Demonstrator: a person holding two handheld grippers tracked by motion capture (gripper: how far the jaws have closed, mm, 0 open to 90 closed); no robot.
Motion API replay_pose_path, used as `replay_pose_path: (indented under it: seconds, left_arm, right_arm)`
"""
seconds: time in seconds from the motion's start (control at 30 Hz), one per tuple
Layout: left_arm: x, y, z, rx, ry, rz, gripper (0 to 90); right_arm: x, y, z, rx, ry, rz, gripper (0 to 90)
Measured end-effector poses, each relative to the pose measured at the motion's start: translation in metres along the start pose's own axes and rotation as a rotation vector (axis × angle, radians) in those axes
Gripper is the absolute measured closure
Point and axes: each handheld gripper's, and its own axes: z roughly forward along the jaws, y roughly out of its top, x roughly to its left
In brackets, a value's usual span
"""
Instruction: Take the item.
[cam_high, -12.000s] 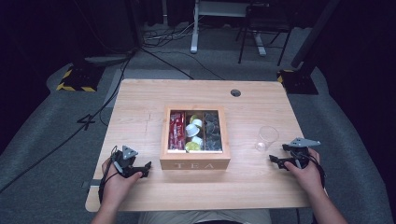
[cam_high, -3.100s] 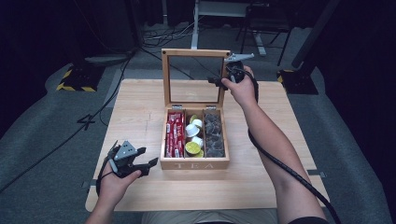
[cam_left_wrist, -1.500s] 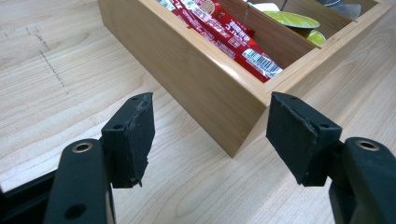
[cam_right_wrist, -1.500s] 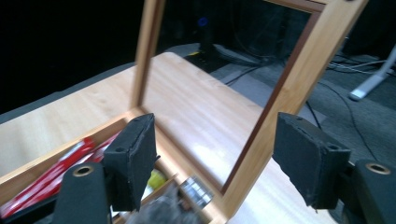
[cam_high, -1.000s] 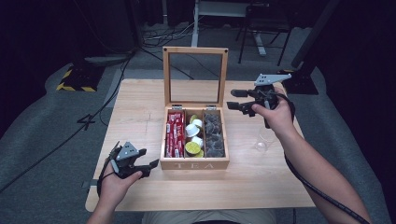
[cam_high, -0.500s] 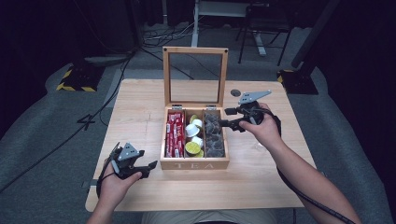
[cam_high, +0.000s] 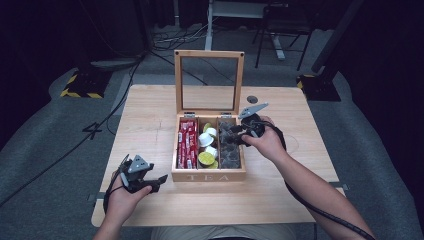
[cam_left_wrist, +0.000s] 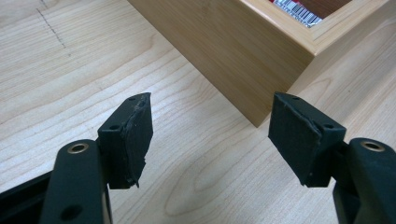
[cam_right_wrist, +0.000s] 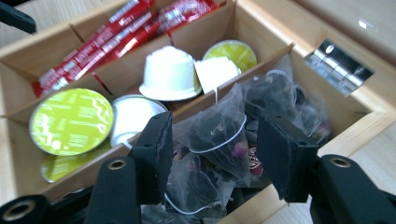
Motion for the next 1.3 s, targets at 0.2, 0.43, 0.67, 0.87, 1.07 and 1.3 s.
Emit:
replay_pose_path:
  seconds: [0.2,0.43,0.67,0.87,1.07,1.3]
  left_arm:
    - [0.000,0.000,0.002,0.002,-0.005,0.009,31.1]
    - [0.000,0.000,0.003,0.001,-0.004,0.014,31.2]
    - [-0.001,0.000,0.002,-0.001,-0.004,0.011,31.2]
    - [0.000,-0.001,0.001,-0.004,-0.001,0.005,31.2]
    - [0.000,-0.001,0.001,-0.006,0.001,0.003,31.2]
    - [0.001,-0.001,0.002,-0.008,-0.001,0.003,31.3]
  right_arm:
    - [-0.001,-0.001,0.016,0.044,0.000,-0.003,44.3]
    - [-0.001,0.000,0.028,0.107,-0.016,-0.044,56.9]
    - [-0.001,0.002,0.025,0.118,-0.019,-0.040,74.7]
    - [-0.003,0.003,0.018,0.089,-0.019,-0.029,75.9]
    - [-0.005,0.003,0.012,0.050,-0.008,-0.007,75.7]
    - [-0.006,0.006,0.003,0.008,-0.009,-0.006,76.8]
